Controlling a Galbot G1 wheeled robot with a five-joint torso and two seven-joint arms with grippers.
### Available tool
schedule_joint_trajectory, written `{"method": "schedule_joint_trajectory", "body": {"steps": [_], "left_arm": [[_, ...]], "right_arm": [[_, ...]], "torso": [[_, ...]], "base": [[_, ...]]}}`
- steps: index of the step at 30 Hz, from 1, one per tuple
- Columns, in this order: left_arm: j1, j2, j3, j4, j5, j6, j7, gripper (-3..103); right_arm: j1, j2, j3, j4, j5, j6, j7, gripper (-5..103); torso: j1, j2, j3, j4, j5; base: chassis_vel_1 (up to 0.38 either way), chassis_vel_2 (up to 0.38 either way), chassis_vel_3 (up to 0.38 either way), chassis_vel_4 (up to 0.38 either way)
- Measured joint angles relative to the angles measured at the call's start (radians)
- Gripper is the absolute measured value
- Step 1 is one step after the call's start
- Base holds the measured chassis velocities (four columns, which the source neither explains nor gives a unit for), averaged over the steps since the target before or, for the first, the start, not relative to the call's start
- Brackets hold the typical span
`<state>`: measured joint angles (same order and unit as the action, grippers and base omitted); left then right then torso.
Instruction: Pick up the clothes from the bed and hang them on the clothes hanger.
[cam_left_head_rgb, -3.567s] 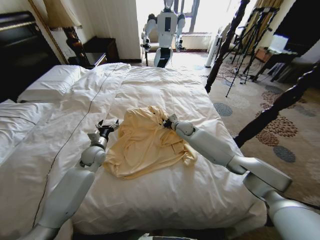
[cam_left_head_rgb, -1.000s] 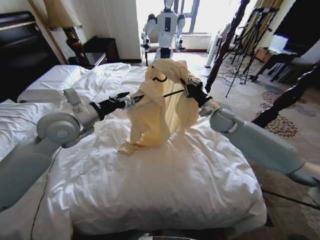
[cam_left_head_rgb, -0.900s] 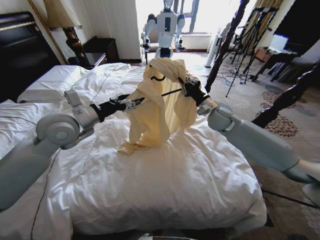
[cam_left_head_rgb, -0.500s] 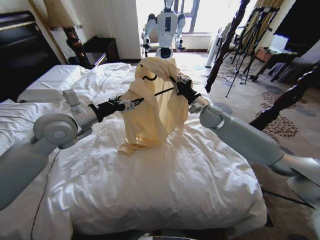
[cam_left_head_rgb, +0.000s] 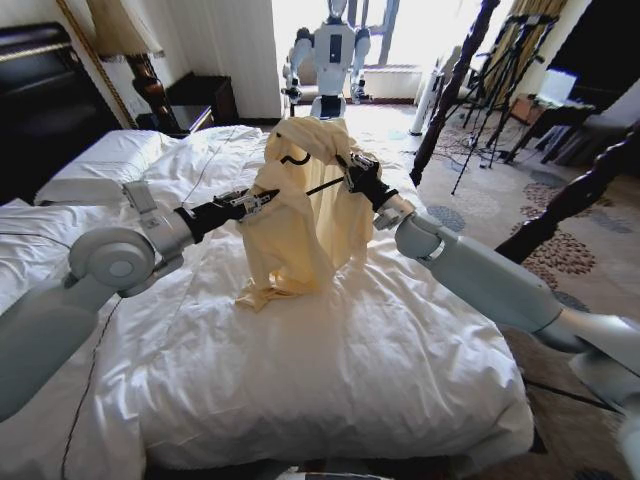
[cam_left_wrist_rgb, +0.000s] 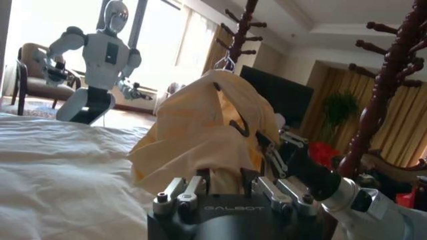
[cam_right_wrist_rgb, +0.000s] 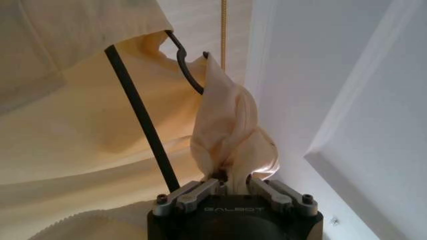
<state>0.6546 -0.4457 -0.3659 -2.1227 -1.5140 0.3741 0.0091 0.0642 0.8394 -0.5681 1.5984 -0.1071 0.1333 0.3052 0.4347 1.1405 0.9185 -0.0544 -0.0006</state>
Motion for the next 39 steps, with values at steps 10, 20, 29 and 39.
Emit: {"method": "schedule_joint_trajectory", "body": {"steps": [10,20,29,39], "left_arm": [[0.018,-0.001,-0.017,-0.007,0.0,-0.007,0.0,2],[0.019,-0.009,-0.022,-0.009,0.011,-0.033,-0.018,2],[0.03,-0.01,-0.035,-0.015,0.034,-0.046,-0.027,2],[0.059,-0.008,-0.052,-0.03,0.073,-0.058,-0.031,2]], "right_arm": [[0.008,-0.015,-0.003,0.016,0.025,-0.003,0.005,3],[-0.009,-0.065,-0.027,0.111,0.253,-0.106,0.02,1],[0.013,-0.124,-0.013,0.194,0.747,-0.254,-0.119,14],[0.119,-0.135,0.002,0.173,1.002,-0.31,-0.256,44]], "torso": [[0.0,0.0,0.0,0.0,0.0001],[0.0,0.0,0.0,0.0001,0.0003],[0.0,0.0,0.0,0.0,0.0002],[0.0,0.0,0.0,0.0002,0.0002]], "base": [[0.0,0.0,0.0,0.0],[0.0,0.0,0.0,0.0],[0.0,0.0,0.0,0.0],[0.0,0.0,0.0,0.0]]}}
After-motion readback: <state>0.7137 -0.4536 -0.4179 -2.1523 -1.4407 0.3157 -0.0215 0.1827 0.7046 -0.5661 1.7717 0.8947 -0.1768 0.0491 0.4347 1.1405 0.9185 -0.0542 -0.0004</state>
